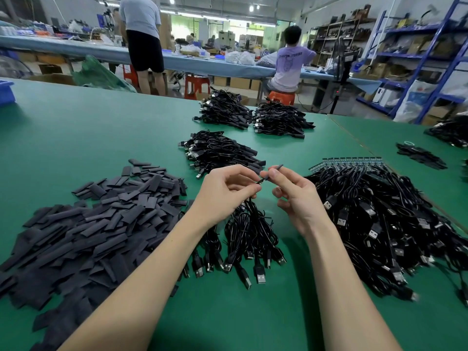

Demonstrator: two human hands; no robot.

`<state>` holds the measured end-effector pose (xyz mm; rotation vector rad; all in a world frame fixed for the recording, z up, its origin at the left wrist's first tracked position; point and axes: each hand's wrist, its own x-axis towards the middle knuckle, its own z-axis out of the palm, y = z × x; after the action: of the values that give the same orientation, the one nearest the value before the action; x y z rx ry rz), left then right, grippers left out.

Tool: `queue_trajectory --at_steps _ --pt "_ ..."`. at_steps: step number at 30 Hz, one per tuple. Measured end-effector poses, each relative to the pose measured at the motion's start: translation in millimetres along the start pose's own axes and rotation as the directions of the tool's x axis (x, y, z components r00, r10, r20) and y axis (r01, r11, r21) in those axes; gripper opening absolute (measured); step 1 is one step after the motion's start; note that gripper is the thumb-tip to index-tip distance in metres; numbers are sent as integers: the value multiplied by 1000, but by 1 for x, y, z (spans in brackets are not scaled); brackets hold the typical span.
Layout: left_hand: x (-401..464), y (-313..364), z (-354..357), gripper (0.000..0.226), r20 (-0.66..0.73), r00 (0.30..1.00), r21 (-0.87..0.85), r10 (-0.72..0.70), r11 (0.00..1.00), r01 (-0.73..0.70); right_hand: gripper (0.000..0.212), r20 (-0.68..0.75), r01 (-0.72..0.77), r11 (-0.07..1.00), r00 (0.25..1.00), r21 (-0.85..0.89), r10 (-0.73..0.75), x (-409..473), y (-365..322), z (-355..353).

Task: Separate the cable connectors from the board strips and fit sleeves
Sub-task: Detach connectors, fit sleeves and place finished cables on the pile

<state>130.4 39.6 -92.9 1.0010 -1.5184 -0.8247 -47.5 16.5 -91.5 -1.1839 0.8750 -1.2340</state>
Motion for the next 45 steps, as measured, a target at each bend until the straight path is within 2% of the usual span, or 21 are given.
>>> queue_trajectory --at_steps 3,6,11,18,27,32,34,37,39,40,43,45 --pt "0 3 1 12 -17 1000 -7 7 1000 -7 27 4 -10 998 1000 54 9 1 1 2" --pt "0 6 1 12 -30 999 -26 15 1000 -16 33 6 -35 999 999 35 35 2 2 4" --pt "0 4 1 16 -70 997 -80 -24 997 19 19 -17 -32 999 999 -42 31 0 2 10" --pt "2 0 5 24 -99 990 -182 -105 980 86 26 -90 118 993 989 -31 -120 -2 3 21" --pt "4 -1 6 24 -139 980 -202 -142 973 113 27 -135 112 994 985 9 -110 -2 8 28" --pt "4 3 13 23 -140 977 -270 -162 955 120 25 -163 89 996 983 4 -88 -1 1 27" --pt "4 5 18 28 -129 971 -208 -200 963 171 25 -201 100 994 975 34 -91 0 -8 24" --pt "0 7 24 46 -10 962 27 -274 961 274 24 -283 167 982 950 87 -136 4 -27 18" --pt "-2 8 30 37 84 954 49 -288 957 284 23 -312 213 972 934 103 -172 6 -36 17" --pt "-3 10 33 33 91 954 7 -285 958 286 22 -331 228 968 926 107 -181 7 -39 17" --pt "2 17 30 31 -11 971 -98 -237 967 235 27 -412 212 970 899 116 -147 8 -41 16" --pt "12 19 17 28 -108 984 26 -144 989 148 38 -442 129 981 896 144 -53 8 -37 12"
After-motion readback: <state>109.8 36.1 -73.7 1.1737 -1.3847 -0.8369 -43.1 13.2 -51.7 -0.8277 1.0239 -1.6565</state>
